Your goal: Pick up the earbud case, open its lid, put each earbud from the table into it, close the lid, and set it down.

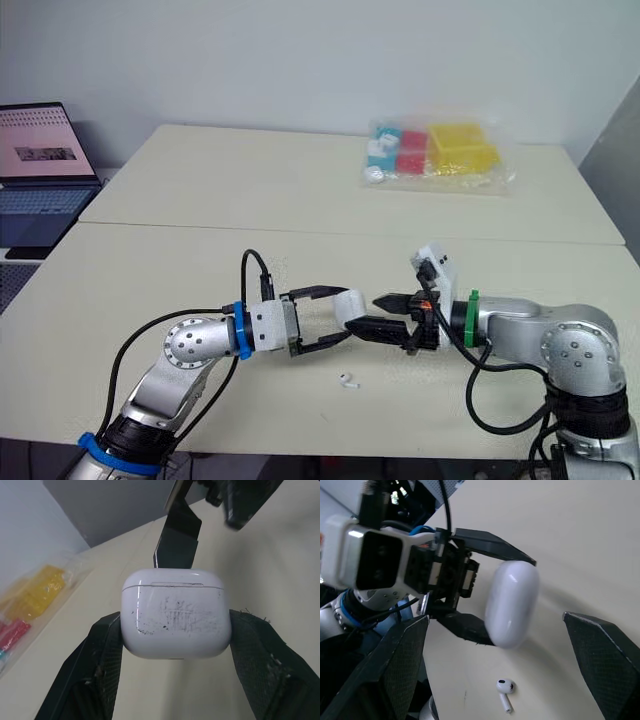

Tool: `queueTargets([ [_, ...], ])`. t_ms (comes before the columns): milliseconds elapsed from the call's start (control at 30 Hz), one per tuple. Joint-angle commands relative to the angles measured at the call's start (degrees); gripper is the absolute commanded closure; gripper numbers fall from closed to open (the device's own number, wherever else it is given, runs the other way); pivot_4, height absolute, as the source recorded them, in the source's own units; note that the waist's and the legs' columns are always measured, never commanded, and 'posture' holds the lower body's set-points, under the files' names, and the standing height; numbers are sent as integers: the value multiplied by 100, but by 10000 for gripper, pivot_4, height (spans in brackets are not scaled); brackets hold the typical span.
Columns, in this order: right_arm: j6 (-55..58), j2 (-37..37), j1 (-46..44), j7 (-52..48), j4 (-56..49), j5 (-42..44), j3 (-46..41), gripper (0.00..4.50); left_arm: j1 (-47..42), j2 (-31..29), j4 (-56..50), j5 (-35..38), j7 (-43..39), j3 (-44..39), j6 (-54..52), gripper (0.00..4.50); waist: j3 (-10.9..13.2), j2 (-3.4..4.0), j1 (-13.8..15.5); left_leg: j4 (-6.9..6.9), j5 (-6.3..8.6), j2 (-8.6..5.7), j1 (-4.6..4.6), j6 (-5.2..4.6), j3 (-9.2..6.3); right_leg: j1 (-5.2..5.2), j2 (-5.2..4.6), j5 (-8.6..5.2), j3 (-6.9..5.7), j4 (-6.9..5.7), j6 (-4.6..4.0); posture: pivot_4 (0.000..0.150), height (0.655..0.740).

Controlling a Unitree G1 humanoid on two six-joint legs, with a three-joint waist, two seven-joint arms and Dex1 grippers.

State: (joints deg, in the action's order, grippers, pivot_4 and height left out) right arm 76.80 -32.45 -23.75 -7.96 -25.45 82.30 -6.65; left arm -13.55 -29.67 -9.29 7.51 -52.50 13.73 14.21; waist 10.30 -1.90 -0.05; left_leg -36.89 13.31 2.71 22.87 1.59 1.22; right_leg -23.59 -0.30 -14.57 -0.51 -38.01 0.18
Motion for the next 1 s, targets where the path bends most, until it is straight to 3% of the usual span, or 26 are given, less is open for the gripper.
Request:
queueTargets([
  [33, -191, 66, -61, 579, 93, 636, 128, 0, -142, 55, -9, 14, -21, -38, 358, 17434, 0, 0, -7, -2, 0, 0, 1, 0, 1, 0, 0, 1, 1, 1, 2, 1500, 7389],
  [367, -569, -43, -122, 1027, 400, 1127, 624, 0, -146, 42, -38, 7, 43, -83, 519, 17434, 0, 0, -10, -2, 1, 2, 0, -1, 0, -1, 6, 2, -1, 1, 3, 1500, 7389],
  [500, -714, 1, -163, 990, 501, 1147, 718, 8717, -104, -5, -110, 78, 32, -112, 428, 17434, 0, 0, -10, -2, 1, 3, 1, -1, 0, -1, 6, 2, -1, 1, 3, 1500, 7389],
  [767, -803, -29, -144, 921, 580, 1240, 843, 37303, -65, 13, -195, 170, 39, -123, 377, 17434, 0, 0, -10, -1, 1, 6, 2, -2, 0, -2, 6, 2, -1, 4, 3, 1500, 7389],
  [1000, -836, -49, -138, 894, 610, 1290, 876, 37314, -90, 43, -244, 272, -1, -126, 289, 17434, 0, 1, -10, 0, 1, 7, 2, -2, -1, -3, 6, 1, -1, 3, 3, 1500, 7389],
])
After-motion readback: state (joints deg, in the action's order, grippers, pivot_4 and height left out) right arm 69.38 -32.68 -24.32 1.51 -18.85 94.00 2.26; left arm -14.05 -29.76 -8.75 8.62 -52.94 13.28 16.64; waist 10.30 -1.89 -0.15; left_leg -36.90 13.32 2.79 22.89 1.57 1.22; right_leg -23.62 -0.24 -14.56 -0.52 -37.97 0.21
